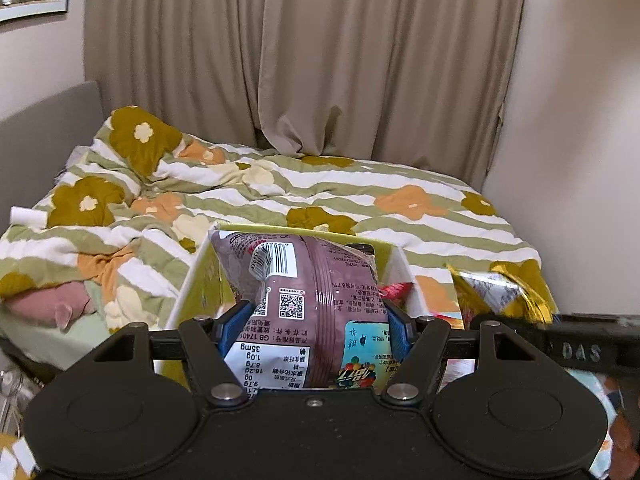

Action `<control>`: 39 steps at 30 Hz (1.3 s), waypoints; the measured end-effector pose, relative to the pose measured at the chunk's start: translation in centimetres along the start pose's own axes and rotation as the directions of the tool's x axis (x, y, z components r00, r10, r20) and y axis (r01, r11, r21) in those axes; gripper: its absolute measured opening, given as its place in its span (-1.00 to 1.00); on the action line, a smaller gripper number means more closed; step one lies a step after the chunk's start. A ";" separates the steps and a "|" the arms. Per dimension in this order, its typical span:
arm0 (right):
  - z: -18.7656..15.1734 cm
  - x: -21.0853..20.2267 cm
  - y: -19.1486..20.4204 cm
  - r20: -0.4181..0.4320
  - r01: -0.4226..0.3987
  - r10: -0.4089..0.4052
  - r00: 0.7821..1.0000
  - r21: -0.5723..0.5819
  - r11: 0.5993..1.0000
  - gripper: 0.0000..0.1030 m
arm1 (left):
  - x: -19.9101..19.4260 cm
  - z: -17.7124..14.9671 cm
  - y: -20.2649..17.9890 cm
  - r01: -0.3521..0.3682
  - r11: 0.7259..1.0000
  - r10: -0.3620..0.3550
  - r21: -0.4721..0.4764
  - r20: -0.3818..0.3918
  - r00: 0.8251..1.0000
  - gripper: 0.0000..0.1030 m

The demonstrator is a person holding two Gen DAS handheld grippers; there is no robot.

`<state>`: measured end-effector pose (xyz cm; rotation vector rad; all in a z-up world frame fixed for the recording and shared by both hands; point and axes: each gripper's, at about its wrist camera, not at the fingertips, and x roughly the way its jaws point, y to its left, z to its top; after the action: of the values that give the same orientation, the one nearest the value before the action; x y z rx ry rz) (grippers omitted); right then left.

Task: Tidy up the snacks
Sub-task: 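Carry both bags over the yellow box and open both tools to drop them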

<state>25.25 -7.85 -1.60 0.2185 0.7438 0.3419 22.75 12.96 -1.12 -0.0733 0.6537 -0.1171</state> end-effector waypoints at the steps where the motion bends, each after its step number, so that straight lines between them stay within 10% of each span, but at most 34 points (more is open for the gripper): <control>1: 0.0 0.7 0.7 -0.007 0.008 -0.008 1.000 0.001 1.000 0.00 | 0.6 0.1 0.7 0.007 1.000 -0.006 0.006 -0.005 1.000 0.39; 12: 0.1 5.6 3.6 -0.069 0.112 -0.108 0.992 0.057 0.992 0.01 | 8.4 1.7 4.8 0.075 0.997 -0.071 0.037 -0.103 0.992 0.40; 15: 0.1 6.1 3.7 -0.084 0.133 -0.128 0.988 0.060 0.989 0.01 | 9.4 1.4 5.1 0.068 0.997 -0.063 0.039 -0.130 0.990 0.85; 39: 2.2 9.6 5.9 -0.094 0.011 -0.011 0.995 -0.003 1.000 0.06 | 3.8 -1.7 6.4 -0.025 0.999 0.022 -0.025 -0.134 0.991 1.00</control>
<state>32.03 1.08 -4.16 0.1966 0.8376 0.3445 25.25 18.77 -5.43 -0.0837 0.7900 -0.0913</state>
